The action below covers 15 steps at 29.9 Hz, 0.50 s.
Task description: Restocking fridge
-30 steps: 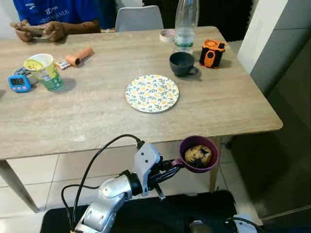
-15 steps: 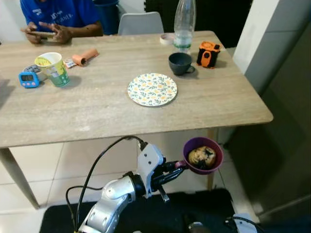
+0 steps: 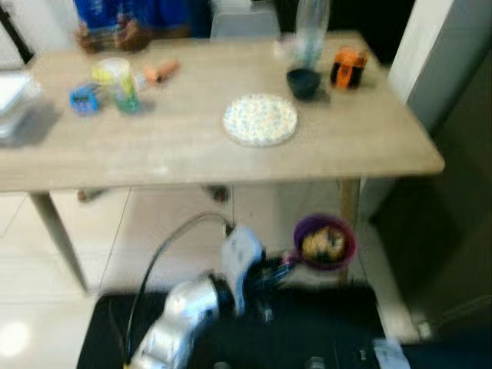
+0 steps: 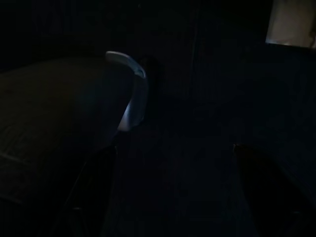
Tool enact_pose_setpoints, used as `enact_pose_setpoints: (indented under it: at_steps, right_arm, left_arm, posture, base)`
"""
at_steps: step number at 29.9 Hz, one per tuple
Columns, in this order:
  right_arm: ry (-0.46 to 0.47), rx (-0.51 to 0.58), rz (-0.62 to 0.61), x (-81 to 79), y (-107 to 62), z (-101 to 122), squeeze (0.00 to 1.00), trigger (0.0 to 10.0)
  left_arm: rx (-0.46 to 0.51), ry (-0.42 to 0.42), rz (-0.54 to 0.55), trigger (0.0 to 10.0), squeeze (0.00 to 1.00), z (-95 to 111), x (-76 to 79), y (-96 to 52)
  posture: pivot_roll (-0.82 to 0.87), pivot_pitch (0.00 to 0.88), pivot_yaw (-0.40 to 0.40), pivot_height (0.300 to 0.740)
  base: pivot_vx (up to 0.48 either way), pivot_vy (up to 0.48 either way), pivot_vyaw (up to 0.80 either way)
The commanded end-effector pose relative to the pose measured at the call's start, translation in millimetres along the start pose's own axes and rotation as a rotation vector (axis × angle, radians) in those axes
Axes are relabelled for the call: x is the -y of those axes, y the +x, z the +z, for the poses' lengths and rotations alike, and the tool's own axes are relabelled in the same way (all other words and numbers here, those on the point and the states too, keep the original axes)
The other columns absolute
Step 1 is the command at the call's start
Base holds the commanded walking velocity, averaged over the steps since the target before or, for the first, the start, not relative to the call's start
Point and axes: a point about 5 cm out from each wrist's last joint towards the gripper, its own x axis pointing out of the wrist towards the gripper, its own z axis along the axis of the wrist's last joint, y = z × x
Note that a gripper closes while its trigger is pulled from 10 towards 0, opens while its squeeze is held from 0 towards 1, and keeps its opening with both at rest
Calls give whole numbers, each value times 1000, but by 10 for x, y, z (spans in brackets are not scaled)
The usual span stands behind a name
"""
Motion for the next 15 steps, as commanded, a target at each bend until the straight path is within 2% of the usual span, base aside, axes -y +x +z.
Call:
enact_pose_setpoints:
  at_steps: [1, 8, 15]
  right_arm:
    - [7, -25, 16, -45, -8, -78, 0, 10000]
    - [7, -25, 12, -39, -8, -73, 0, 10000]
    - [13, -37, 17, -33, -3, -64, 0, 10000]
  left_arm:
    - [13, 7, -13, 10000, 0, 13, 28, 10]
    - [34, 0, 20, 10000, 0, 32, -18, 30]
    - [25, 6, 22, 10000, 0, 8, -13, 41]
  posture:
    - [-57, 164, 22, 740]
    - [-58, 164, 22, 740]
    - [-57, 165, 19, 740]
  base:
    - [-285, 0, 0]
    - [-41, 0, 0]
    - [0, 0, -750]
